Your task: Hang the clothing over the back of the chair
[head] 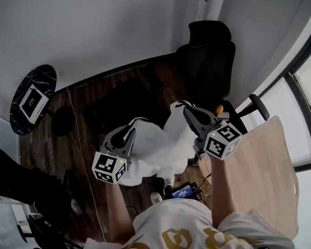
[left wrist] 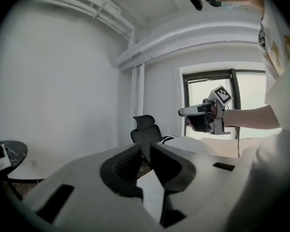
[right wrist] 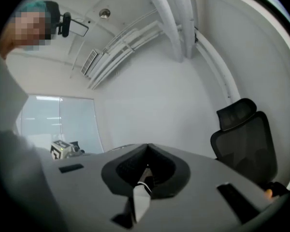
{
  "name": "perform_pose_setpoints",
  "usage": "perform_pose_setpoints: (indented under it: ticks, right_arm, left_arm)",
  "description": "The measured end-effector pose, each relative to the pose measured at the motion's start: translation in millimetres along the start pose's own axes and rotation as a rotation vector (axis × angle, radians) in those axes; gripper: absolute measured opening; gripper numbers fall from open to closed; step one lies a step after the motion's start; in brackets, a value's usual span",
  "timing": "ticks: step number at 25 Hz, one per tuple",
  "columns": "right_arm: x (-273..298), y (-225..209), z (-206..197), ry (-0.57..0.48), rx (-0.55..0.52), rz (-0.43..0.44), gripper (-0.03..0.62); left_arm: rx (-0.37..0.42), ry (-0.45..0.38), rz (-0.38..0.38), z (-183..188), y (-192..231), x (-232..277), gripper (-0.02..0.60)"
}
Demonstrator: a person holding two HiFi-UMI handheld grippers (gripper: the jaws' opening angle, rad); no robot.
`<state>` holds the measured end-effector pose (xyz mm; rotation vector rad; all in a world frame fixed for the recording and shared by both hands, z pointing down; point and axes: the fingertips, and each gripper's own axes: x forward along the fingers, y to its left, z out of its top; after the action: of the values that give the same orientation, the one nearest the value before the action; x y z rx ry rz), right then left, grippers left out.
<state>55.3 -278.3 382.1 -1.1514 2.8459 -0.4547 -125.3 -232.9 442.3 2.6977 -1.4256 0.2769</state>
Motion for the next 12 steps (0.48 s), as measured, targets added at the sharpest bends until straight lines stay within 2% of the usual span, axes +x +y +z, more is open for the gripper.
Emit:
perform_pose_setpoints:
  ticks: [1, 2, 4, 7, 10, 12]
  right_arm:
    - [-1.7, 6.6, -2.9, -0.005, -0.026, -0.022, 0.012]
    - [-3.8, 13.4, -6.7, -0.01, -0.055, -0.048, 0.012]
    - [-9.9, 27.0, -14.4, -0.016, -0.108, -0.099, 0.012]
    - [-25.4, 36.4, -24.5, -0.006, -0.154, -0.191, 0.012]
    - [-43.6, 33.7, -39.2, 0.032, -0.136, -0.307, 0.012]
    - [-54.1, 37.2, -47.6, 0.041, -0.115, -0.345, 0.012]
  left_arm:
    - [0.024, -0.023, 0.02, 5.8, -1.4, -7.0, 0.038]
    - [0.044, -0.039, 0.039, 9.5, -2.5, -14.0, 0.028]
    - [0.063, -0.06, 0.061, 11.6, -6.4, -26.4, 0.021]
    - [0.057, -0.099, 0.031, 10.7, -23.0, -40.5, 0.021]
    - [0.022, -0.129, 0.011, 8.7, -36.1, -53.7, 0.021]
    - [-0.013, -0.131, 0.023, 6.9, -39.5, -61.3, 0.021]
